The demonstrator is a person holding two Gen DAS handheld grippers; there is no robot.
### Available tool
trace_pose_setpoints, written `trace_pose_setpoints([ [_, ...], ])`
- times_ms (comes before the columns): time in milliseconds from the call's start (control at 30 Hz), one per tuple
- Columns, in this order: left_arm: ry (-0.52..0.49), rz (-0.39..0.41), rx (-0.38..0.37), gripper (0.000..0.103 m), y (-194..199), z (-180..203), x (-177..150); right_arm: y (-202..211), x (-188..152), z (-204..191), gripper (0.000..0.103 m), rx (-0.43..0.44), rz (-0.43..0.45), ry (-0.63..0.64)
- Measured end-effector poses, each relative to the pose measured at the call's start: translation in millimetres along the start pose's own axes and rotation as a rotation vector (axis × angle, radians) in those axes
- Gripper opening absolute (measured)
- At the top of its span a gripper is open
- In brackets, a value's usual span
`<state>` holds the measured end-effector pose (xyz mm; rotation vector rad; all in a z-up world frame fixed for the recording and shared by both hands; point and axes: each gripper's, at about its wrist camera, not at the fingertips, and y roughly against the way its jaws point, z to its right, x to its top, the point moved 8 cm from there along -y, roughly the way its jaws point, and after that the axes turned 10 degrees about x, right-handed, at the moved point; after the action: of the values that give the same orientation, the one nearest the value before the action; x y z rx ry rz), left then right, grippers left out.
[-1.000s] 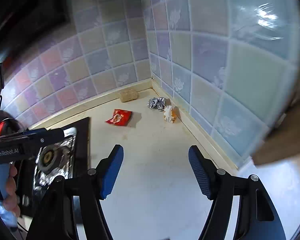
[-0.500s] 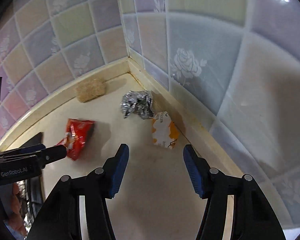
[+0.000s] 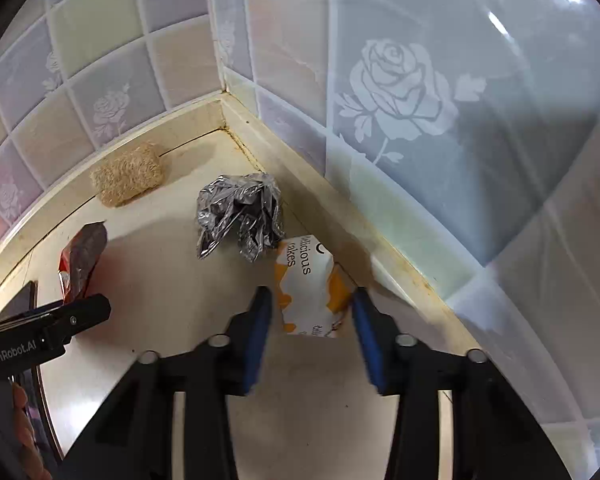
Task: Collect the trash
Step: 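Grasp the red snack bag with the left tool while the right tool grasps the cake wrapper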
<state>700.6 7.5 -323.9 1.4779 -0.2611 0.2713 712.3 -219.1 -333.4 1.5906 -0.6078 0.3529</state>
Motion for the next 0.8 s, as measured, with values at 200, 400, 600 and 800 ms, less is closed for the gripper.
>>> trace_pose_setpoints([
  [200,0.020,0.048,-0.025,0.059,10,1,6,5,-4,7,0.026,0.029,0.003,-0.050],
  [400,-0.044,0.128,0.002,0.013,38,12,6,19,-14,6,0.024,0.060,0.022,-0.072],
  [600,-0.049,0.137,-0.037,0.004,66,17,-8,51,-30,4,0.023,0.105,0.041,-0.082],
  [800,-0.045,0.129,-0.067,0.001,103,17,-38,94,-47,-10,0.023,0.169,0.077,-0.065],
])
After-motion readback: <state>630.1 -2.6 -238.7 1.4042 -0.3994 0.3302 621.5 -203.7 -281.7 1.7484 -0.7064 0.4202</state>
